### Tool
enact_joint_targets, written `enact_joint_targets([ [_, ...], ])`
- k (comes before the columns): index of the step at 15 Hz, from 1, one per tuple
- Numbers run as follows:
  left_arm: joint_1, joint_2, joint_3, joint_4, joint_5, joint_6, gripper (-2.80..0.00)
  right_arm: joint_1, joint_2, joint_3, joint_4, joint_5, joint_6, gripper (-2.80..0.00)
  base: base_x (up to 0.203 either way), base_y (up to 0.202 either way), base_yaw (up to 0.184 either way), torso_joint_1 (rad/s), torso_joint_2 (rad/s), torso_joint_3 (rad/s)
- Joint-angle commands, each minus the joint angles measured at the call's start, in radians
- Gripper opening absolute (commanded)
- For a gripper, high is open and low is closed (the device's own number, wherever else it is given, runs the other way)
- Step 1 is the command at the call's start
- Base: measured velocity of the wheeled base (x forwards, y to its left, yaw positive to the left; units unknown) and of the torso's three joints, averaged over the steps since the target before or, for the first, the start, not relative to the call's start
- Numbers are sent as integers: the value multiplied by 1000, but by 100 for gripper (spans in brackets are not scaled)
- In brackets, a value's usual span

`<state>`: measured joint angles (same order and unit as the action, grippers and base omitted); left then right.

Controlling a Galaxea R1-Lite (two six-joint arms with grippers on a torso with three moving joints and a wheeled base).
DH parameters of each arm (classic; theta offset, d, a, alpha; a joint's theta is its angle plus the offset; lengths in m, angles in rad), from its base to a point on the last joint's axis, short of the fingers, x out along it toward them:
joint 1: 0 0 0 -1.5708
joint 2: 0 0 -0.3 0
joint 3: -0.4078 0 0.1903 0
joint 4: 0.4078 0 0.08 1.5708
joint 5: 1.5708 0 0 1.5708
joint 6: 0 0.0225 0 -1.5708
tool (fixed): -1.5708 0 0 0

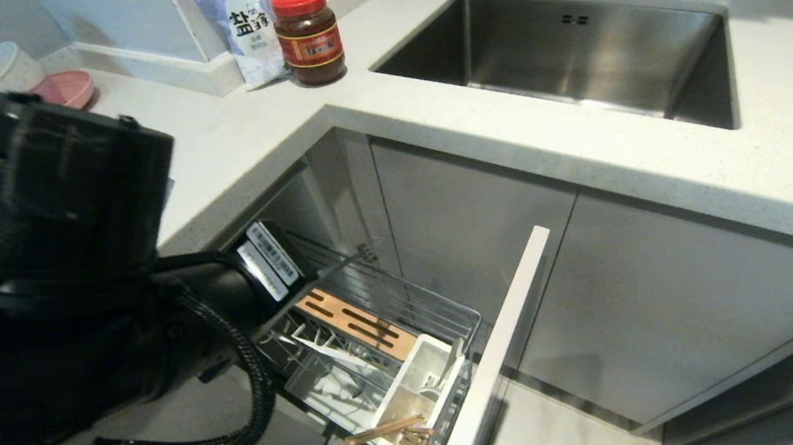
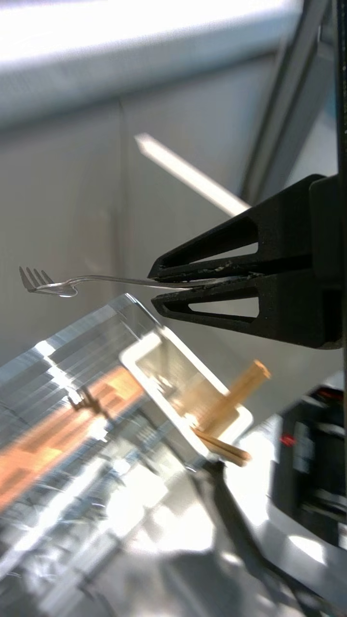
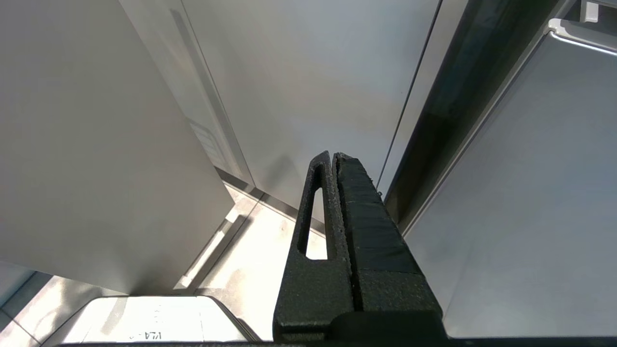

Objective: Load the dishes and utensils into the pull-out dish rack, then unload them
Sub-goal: Take the fork out of the cupboard

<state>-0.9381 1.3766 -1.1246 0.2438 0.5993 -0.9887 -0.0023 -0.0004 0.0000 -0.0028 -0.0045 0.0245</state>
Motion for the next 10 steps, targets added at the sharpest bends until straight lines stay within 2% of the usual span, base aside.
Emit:
enact_joint_targets([
  [1, 5, -100, -36, 5, 13, 20, -280, 0, -4, 2, 0, 0, 0, -280, 0, 0, 0, 0, 0, 0],
  [3, 33, -149, -64, 4, 26, 77, -280, 1, -4, 2, 0, 0, 0, -280, 0, 0, 0, 0, 0, 0],
  [7, 153, -230, -122, -4, 25, 185, -280, -1, -4, 2, 0, 0, 0, -280, 0, 0, 0, 0, 0, 0],
  [10, 315, -263, -147, -32, 8, 273, -280, -1, -4, 2, 0, 0, 0, -280, 0, 0, 0, 0, 0, 0],
])
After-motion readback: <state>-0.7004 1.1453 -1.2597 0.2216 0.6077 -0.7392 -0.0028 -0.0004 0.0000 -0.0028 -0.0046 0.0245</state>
